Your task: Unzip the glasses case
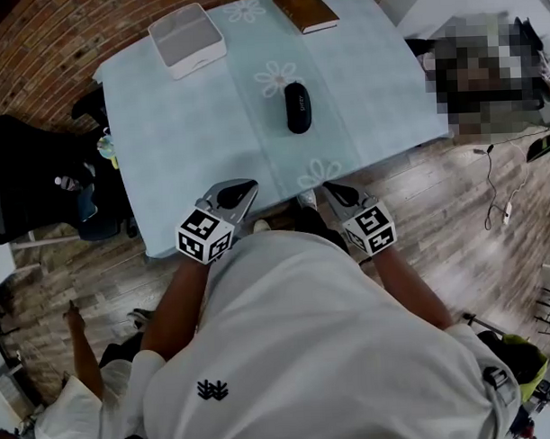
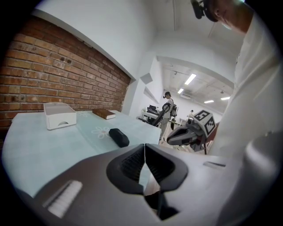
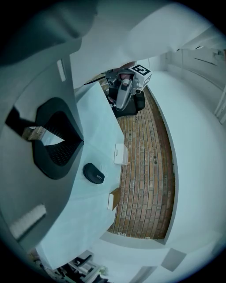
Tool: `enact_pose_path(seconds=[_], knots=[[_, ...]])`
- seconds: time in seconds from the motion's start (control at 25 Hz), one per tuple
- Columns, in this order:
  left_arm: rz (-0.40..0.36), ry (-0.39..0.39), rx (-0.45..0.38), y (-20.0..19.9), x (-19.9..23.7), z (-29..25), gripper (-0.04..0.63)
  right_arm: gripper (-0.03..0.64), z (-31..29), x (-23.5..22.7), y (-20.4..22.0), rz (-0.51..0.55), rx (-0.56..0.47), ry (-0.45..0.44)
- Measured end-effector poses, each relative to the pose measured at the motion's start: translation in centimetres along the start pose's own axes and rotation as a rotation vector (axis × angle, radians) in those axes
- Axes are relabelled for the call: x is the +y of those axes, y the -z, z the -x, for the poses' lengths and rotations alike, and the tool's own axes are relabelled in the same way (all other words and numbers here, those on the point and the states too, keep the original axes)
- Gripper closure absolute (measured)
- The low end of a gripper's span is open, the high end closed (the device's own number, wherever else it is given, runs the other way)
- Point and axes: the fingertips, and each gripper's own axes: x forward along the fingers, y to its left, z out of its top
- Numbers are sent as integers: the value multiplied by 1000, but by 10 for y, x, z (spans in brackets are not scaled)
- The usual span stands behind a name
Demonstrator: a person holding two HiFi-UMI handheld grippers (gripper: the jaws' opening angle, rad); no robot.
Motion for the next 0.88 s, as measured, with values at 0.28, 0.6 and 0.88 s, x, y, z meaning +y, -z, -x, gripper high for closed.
enact_pose_path(seconds=[0.28, 0.6, 0.88], knots=[[-4, -1, -10, 1, 0, 1, 541, 615, -3, 4, -1, 16, 0, -6], [3, 6, -1, 4, -2, 1, 541, 615, -3, 5, -1, 20, 7, -14], [14, 4, 16, 9, -2, -4, 541, 615, -3, 0, 4, 13, 16, -17]])
